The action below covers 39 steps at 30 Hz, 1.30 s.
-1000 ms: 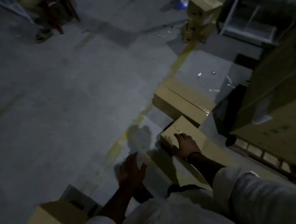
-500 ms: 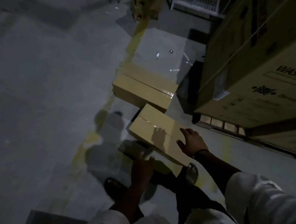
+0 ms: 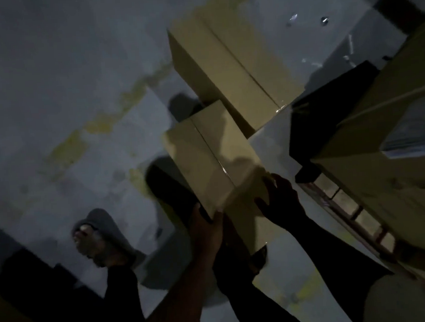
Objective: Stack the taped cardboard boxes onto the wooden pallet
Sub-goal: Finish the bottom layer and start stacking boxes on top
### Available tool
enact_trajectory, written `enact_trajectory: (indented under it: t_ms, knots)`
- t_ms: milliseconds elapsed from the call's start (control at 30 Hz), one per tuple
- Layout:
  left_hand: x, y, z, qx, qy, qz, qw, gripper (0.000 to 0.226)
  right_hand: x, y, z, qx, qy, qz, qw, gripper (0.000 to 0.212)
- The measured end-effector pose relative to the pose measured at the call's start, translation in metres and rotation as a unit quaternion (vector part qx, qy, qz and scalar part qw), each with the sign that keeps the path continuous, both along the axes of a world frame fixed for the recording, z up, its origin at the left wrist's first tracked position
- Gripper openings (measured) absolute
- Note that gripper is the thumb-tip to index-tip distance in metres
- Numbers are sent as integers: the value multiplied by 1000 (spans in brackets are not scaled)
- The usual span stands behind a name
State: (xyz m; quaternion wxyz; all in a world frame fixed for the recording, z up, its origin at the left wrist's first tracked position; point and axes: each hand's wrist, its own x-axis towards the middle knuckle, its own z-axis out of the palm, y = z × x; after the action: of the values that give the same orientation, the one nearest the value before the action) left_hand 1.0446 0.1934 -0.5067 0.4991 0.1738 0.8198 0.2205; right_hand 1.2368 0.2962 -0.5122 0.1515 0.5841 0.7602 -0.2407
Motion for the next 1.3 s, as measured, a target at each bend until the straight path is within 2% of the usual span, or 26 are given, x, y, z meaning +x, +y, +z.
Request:
enact_trajectory:
  t_ms: [167, 267, 433, 567, 700, 767, 900, 1033, 1300]
  knots:
    - [30, 9, -95, 45, 15, 64, 997, 85, 9, 34, -85, -3, 30, 63, 998, 70]
    - [35, 20, -111, 64, 40, 81, 994, 87, 3, 49, -106, 22, 97, 99, 990, 75]
    - [29, 27, -99, 70, 19, 144, 987, 78, -4, 41, -97, 43, 28, 122, 991, 89]
    - [3, 14, -25, 69, 26, 127, 989, 70, -41, 27, -18, 52, -20, 135, 989, 86]
    - [-54, -20, 80, 66, 64, 128, 988, 72, -111, 16, 91, -8, -39, 196, 980, 99]
    - [-91, -39, 130, 48, 79, 130, 987, 75, -159, 2, 145, 5, -38, 223, 974, 101]
    - [-186, -83, 222, 44, 105, 184, 976, 80, -284, -30, 242, 62, -45, 278, 958, 89]
    - [-305, -124, 298, 39, 114, 228, 966, 98, -423, -53, 310, 90, -4, 363, 927, 90]
    - [-513, -192, 405, 97, 253, 322, 907, 91, -690, -111, 416, 145, 75, 392, 906, 91]
